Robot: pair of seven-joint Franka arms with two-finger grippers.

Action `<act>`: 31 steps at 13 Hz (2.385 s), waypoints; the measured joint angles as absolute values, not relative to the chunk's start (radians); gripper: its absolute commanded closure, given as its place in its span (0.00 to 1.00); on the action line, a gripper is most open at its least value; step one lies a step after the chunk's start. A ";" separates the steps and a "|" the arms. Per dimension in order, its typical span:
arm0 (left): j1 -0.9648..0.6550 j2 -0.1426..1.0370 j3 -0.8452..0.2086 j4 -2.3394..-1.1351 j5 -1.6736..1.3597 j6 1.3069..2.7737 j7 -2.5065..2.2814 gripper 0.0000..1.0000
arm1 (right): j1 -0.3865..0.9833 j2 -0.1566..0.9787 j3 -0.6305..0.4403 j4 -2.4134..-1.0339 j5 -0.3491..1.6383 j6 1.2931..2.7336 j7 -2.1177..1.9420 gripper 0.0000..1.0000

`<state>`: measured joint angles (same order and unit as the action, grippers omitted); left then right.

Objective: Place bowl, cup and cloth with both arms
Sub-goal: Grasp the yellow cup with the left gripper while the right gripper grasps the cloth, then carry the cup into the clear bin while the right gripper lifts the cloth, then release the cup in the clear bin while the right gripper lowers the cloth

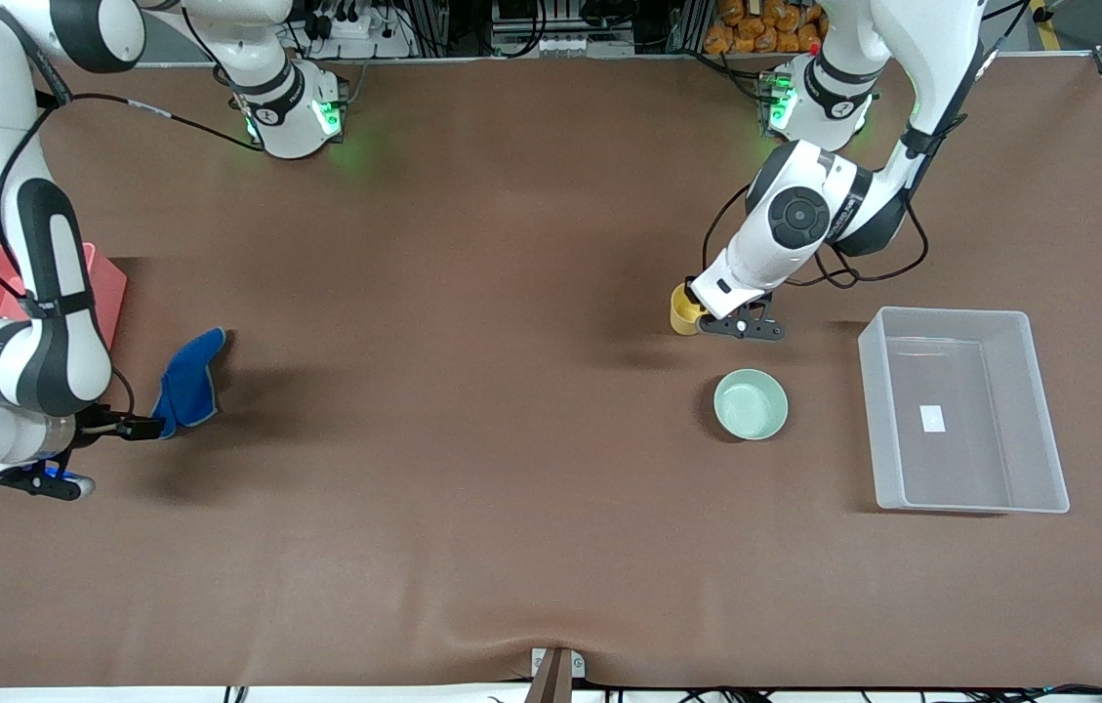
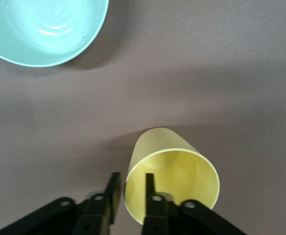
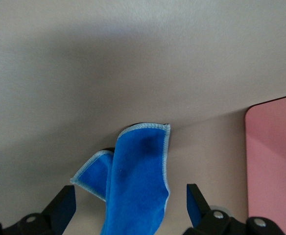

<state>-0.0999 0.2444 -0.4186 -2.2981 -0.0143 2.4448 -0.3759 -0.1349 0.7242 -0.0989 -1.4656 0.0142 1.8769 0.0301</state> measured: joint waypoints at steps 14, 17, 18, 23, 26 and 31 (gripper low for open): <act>0.343 0.077 -0.404 -2.129 -0.011 2.240 -0.008 1.00 | -0.150 0.762 -0.089 -1.514 0.020 1.877 0.029 1.00; 0.492 0.107 -0.398 -2.089 -0.011 2.240 0.184 1.00 | -0.146 0.761 -0.086 -1.510 0.021 1.878 0.029 1.00; 0.527 0.121 -0.399 -2.075 -0.011 2.239 0.232 1.00 | -0.143 0.758 -0.085 -1.505 0.021 1.876 0.029 1.00; 0.654 0.245 -0.399 -2.021 -0.011 2.237 0.332 1.00 | -0.119 0.657 -0.082 -1.480 0.021 1.837 0.029 1.00; 0.644 0.310 -0.406 -2.031 -0.006 2.229 0.332 1.00 | -0.109 0.555 -0.081 -1.476 0.021 1.768 0.029 1.00; 0.644 0.362 -0.407 -2.058 0.067 2.223 0.332 0.80 | -0.101 0.389 -0.081 -1.475 0.021 1.617 0.008 1.00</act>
<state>0.6438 0.3620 -0.4075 -2.0581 0.0669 2.2231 0.3323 -0.1008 0.3887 -0.0809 -1.4754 0.0206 1.6165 0.0079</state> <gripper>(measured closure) 0.978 0.978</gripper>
